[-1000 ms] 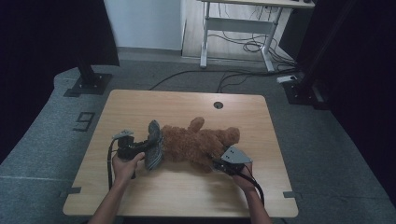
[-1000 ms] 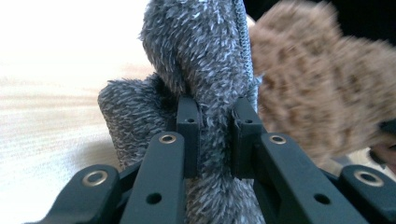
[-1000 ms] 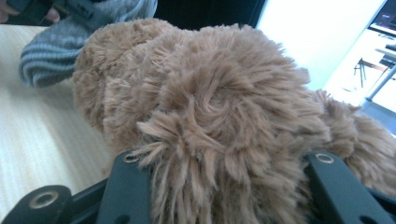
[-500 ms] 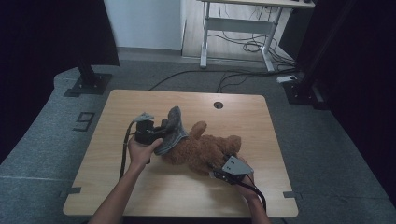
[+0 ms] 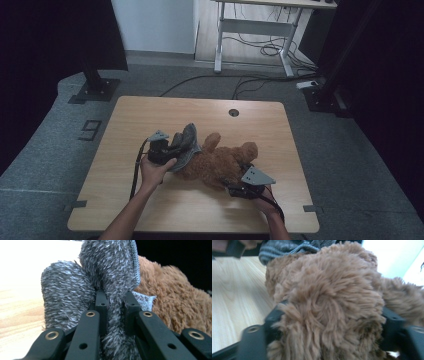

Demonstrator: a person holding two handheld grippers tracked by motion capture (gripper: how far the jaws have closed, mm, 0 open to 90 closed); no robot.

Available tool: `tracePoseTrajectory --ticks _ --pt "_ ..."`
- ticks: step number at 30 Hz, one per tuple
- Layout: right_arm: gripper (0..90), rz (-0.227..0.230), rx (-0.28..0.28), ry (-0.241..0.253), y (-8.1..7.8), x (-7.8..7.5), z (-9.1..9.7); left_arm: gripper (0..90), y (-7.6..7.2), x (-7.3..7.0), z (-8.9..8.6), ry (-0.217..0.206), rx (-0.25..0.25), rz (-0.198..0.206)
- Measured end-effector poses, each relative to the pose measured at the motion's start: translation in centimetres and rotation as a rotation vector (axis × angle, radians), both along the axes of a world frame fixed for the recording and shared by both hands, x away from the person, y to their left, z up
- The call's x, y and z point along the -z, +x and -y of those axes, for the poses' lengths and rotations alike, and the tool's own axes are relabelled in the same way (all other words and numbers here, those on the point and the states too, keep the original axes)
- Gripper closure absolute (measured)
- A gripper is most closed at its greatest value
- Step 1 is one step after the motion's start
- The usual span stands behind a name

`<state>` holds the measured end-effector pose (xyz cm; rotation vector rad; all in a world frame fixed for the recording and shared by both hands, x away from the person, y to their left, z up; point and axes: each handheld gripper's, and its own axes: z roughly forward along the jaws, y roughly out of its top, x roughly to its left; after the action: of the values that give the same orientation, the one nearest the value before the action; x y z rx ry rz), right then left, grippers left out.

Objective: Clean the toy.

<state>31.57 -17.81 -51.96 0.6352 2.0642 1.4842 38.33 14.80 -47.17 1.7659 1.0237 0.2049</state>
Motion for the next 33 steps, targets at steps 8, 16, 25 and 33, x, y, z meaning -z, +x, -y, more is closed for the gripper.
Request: tracePoseTrajectory --ticks 8,16,25,33 --pt "13.4 -0.083 0.008 0.156 -0.6 -1.9 1.2 79.1 -2.2 0.8 -0.5 -0.008 -0.005 0.043" --pt "6.4 -0.19 0.064 0.173 0.5 -2.5 1.6 79.0 -3.8 1.1 -1.5 -0.037 0.011 0.042" --pt "25.1 -0.241 0.045 0.084 0.6 -1.1 -0.1 78.6 -4.4 1.0 -2.0 -0.051 0.022 0.025" --pt "46.9 -0.157 0.033 0.054 0.0 -0.7 0.3 77.4 -4.7 -3.4 2.1 -0.031 0.118 0.051"
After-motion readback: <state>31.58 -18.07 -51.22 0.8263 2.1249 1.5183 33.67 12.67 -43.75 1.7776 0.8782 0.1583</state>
